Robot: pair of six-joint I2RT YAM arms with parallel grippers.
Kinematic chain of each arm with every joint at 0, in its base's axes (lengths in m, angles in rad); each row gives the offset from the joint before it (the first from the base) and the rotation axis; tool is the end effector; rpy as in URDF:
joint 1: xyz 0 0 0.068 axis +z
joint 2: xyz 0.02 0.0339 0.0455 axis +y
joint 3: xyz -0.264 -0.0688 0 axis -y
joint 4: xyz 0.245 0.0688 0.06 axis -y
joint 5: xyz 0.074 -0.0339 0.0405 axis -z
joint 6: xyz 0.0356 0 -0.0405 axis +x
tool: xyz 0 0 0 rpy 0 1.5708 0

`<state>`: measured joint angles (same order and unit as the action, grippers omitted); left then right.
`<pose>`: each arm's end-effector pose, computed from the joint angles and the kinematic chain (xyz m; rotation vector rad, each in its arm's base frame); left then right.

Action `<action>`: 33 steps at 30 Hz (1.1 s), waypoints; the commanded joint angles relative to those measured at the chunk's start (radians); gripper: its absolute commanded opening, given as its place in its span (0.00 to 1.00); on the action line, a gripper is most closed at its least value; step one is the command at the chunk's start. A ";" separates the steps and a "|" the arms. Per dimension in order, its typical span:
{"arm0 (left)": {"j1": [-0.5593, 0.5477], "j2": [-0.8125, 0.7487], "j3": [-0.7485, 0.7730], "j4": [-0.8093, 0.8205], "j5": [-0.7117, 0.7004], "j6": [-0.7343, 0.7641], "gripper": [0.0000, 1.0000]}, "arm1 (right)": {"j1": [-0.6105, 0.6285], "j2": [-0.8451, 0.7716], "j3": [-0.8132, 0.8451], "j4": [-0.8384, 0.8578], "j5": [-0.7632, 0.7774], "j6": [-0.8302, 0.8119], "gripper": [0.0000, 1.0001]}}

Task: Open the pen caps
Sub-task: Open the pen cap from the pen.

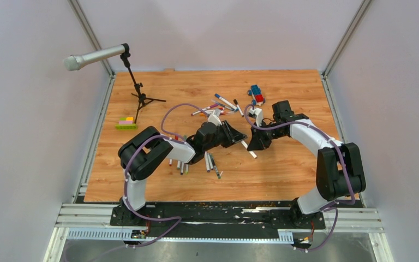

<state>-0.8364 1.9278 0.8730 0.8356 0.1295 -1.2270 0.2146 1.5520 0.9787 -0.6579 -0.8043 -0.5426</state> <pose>0.2593 -0.2941 0.1536 -0.2991 2.0719 -1.5080 0.2743 0.0860 0.2019 -1.0993 2.2675 0.9843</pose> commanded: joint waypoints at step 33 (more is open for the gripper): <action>0.065 -0.160 -0.165 0.336 -0.177 0.019 0.00 | -0.046 0.062 0.052 -0.110 -0.350 -0.010 0.00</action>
<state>-0.8356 1.9247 0.7921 1.1091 0.1471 -1.2327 0.1616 1.6196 1.0016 -0.7208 -1.0676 -0.5098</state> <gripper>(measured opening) 0.211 0.135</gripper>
